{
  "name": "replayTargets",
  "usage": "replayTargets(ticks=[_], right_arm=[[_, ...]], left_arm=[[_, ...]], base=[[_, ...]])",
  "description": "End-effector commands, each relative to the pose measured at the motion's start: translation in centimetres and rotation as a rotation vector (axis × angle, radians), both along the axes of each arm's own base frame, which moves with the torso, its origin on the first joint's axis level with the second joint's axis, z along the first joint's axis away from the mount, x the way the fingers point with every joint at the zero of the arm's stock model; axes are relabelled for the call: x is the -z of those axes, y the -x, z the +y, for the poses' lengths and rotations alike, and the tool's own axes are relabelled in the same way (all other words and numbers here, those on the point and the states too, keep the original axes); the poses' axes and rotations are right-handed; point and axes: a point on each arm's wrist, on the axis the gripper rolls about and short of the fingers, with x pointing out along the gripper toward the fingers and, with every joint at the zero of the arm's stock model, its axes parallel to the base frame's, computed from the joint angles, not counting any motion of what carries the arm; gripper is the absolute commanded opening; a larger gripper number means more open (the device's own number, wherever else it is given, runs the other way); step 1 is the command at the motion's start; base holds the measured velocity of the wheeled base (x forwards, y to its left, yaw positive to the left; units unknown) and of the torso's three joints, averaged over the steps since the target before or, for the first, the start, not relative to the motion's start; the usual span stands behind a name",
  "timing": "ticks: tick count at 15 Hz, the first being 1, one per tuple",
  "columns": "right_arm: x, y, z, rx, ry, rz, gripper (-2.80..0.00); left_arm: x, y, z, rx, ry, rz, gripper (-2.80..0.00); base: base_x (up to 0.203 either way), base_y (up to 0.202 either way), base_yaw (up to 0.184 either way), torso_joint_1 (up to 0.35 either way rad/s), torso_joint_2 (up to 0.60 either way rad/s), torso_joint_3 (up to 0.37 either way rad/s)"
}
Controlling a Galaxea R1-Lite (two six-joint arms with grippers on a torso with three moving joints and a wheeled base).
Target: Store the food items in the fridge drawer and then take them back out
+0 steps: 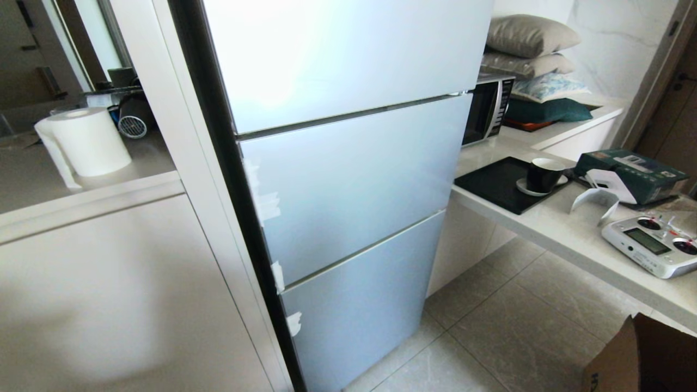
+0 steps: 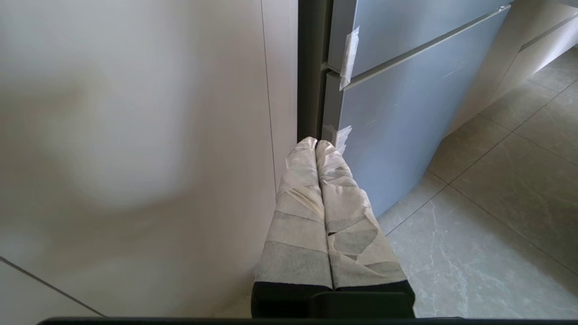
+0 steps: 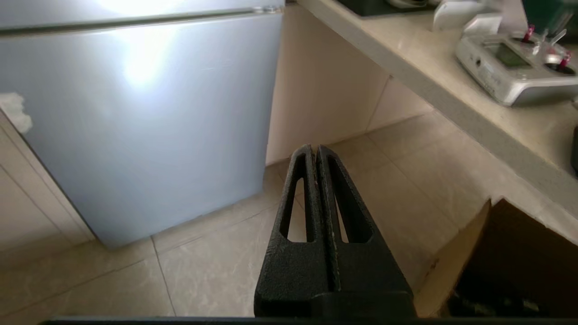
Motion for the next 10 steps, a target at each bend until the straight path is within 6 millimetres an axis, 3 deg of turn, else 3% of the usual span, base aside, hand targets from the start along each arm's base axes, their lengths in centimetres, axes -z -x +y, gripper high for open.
replayTargets(ticks=[1, 10], right_arm=[[0.32, 0.34, 0.02, -0.001, 0.003, -0.034, -2.8], [0.3, 0.35, 0.02, 0.0, -0.014, -0.037, -2.8]], left_arm=[[0.0, 0.0, 0.0, -0.001, 0.0, 0.0, -2.8], [0.0, 0.0, 0.0, -0.001, 0.0, 0.0, -2.8]], base=[[0.0, 0.0, 0.0, 0.0, 0.0, 0.0], [0.0, 0.0, 0.0, 0.0, 0.0, 0.0]])
